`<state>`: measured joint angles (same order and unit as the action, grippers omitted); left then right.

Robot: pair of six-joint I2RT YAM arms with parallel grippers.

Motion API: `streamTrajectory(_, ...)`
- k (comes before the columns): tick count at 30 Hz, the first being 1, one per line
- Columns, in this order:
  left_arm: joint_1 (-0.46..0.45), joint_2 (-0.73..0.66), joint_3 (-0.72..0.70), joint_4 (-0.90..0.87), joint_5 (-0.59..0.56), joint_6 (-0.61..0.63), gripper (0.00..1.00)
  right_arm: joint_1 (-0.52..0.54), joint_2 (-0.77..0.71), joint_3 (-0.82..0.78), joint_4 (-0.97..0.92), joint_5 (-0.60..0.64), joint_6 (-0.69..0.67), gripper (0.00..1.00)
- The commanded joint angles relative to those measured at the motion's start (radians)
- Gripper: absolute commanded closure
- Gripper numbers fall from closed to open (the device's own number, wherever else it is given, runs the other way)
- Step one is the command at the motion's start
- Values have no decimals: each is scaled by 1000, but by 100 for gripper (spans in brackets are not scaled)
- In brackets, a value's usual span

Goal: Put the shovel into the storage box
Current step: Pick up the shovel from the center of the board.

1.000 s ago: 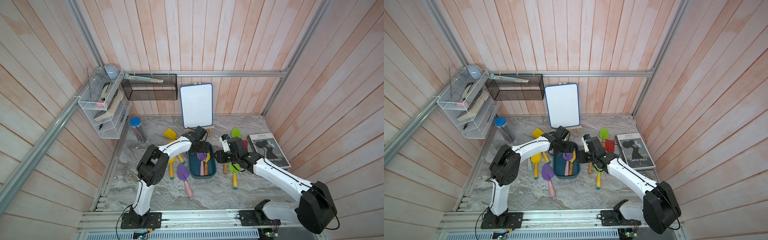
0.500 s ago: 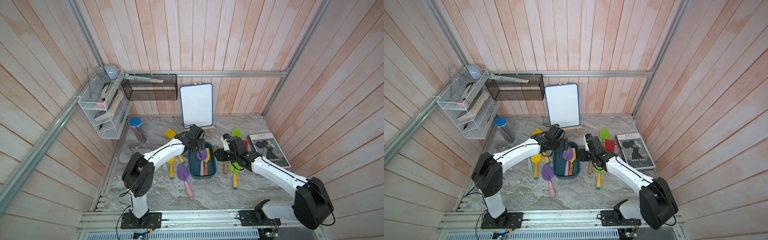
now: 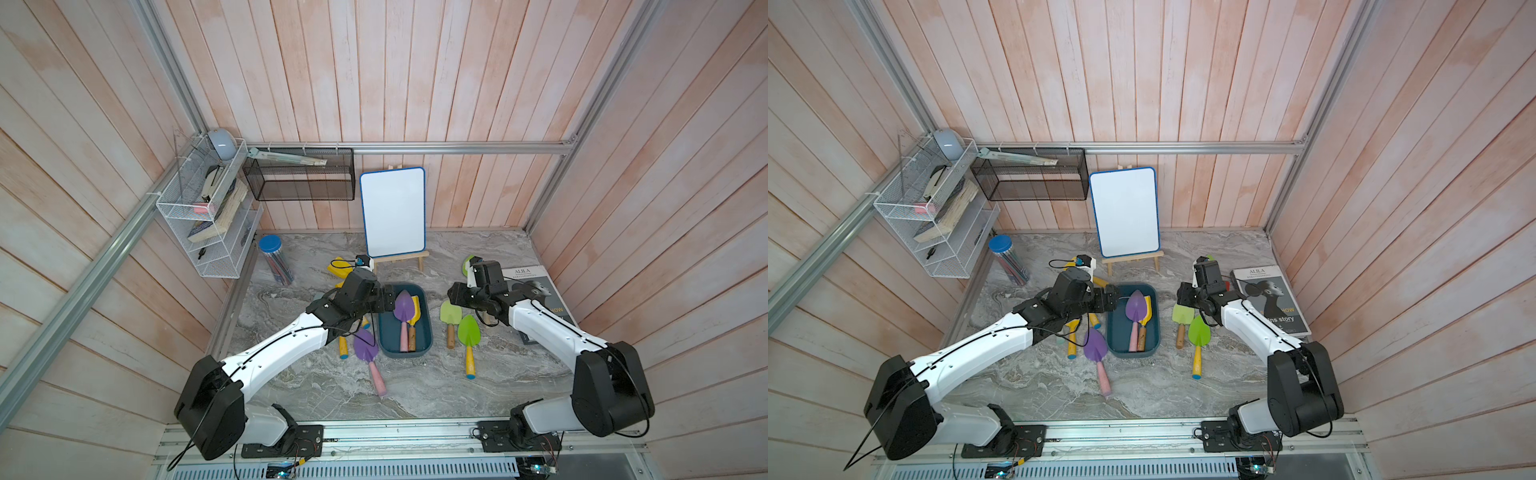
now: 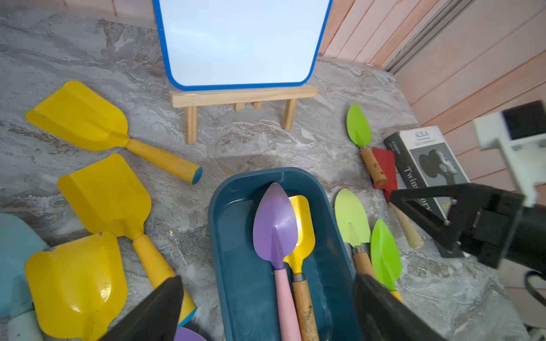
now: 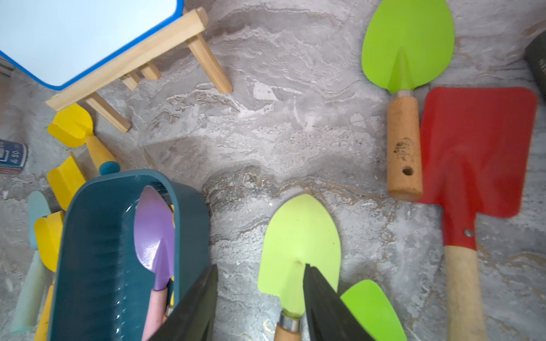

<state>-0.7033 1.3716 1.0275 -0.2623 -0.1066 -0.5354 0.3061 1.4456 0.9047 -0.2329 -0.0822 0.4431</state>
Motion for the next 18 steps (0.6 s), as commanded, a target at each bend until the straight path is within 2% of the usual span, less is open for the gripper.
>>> streamTrajectory(1, -1, 0, 28, 42, 87, 21, 5, -38, 38, 26, -36, 4, -43, 47)
streamTrajectory(8, -1, 39, 17, 142, 261, -3, 5, -82, 154, 57, -53, 8, -87, 47)
streamTrajectory(18, -1, 97, 53, 166, 332, -6, 5, -103, 285, 179, -92, 7, -147, 48)
